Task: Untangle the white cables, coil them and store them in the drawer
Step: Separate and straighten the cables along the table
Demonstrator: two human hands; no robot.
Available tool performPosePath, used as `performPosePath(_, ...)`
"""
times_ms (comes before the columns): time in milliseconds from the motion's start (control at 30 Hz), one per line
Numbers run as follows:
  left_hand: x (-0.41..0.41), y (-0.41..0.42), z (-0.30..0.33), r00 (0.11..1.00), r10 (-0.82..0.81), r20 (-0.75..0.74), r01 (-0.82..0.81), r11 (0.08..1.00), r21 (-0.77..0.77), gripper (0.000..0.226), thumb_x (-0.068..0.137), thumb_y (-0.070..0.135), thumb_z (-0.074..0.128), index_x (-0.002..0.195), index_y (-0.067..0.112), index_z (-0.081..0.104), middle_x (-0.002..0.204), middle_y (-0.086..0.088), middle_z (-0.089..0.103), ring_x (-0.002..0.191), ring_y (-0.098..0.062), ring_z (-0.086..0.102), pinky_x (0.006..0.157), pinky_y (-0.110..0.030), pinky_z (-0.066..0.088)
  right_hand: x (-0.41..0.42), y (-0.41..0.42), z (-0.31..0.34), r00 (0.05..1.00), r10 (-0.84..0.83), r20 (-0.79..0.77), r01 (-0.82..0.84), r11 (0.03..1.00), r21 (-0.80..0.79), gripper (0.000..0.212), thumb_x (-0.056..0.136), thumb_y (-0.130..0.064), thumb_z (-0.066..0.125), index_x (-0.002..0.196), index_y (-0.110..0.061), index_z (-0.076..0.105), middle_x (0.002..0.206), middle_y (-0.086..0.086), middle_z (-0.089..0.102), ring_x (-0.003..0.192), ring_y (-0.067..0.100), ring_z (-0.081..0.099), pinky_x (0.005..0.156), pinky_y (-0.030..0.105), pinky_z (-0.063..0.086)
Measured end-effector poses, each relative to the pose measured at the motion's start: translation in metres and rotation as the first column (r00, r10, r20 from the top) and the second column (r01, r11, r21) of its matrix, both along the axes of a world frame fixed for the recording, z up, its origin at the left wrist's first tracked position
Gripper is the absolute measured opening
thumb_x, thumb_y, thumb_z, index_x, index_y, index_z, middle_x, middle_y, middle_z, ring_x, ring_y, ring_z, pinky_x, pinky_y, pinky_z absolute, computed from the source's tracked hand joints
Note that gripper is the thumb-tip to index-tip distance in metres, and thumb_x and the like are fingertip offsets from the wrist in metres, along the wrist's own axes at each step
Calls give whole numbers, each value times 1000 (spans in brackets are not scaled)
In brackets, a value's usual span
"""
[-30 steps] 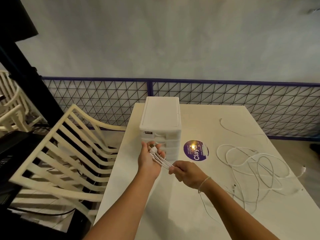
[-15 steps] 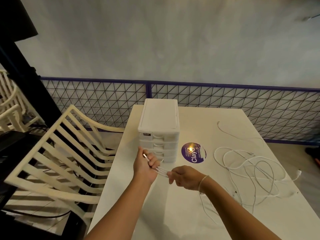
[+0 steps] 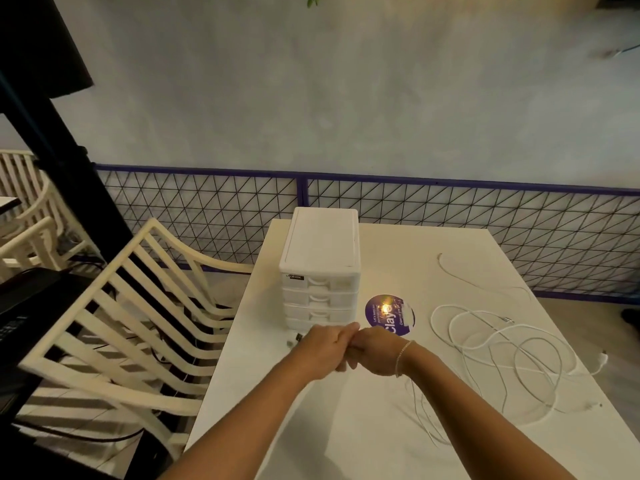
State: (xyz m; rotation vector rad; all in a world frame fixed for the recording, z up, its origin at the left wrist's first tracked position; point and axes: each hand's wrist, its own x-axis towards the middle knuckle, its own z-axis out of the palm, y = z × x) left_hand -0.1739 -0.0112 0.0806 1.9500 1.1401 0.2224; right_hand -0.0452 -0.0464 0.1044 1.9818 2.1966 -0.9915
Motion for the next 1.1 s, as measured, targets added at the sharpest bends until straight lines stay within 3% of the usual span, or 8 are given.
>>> performPosePath(133,-3,2,-13,995,-41,-92,51,993,109,60,100,47,18,78,17,65,78,-4,65,79,-20,62,76,-29,47,4,-3,-1,997,-66,-36,67,998,15,31,98,-18,38,113,-6,63,107,8,68,91,18,60,89,25,45)
performPosePath(233,-7,13,-23,972,-61,-225,110,971,211,53,100,45,21,117,16,62,105,-10,66,94,-23,62,81,-32,49,16,-7,-5,969,-202,-140,190,977,-97,22,96,-21,43,111,-12,56,80,4,67,64,10,54,64,20,47)
performPosePath(333,-11,19,-30,970,-25,-240,86,966,244,56,100,48,24,113,11,65,100,-11,67,92,-25,62,82,-36,51,35,-11,-5,957,-244,-157,206,953,-224,9,95,-20,44,102,-20,48,69,-2,62,48,9,42,47,17,39)
performPosePath(500,-14,27,-34,955,-6,-297,104,943,317,53,102,41,22,118,12,63,99,-15,67,92,-30,61,72,-32,44,73,-20,-2,952,-280,-127,241,936,-256,17,90,-6,40,80,-18,46,63,1,62,43,13,44,44,19,37)
performPosePath(633,-24,33,-37,938,42,-343,80,939,336,53,102,41,19,122,16,62,89,-12,64,93,-29,60,68,-29,40,110,-30,1,962,-246,122,269,930,-249,23,88,-11,41,70,-22,50,62,-7,63,43,8,50,57,18,47)
performPosePath(733,-25,34,-38,927,62,-369,73,937,341,54,102,39,20,119,13,63,73,-11,55,87,-30,60,62,-29,34,134,-36,0,908,-264,326,350,906,-240,24,85,-10,40,75,-20,59,65,-5,66,59,10,62,66,18,48)
performPosePath(900,-35,32,-39,936,140,-324,-37,951,306,60,102,39,25,85,-5,62,72,-17,56,85,-36,60,68,-36,44,169,-55,-21,663,-281,694,477,873,-103,43,85,-25,37,123,-15,55,131,5,54,122,23,48,105,38,34)
performPosePath(1100,-33,27,-46,918,122,-379,-10,958,285,60,102,40,21,78,1,59,64,-6,47,74,-25,51,62,-29,37,135,-48,-48,657,-324,681,463,886,-24,39,89,-16,40,125,-15,53,132,7,51,124,26,45,103,41,39)
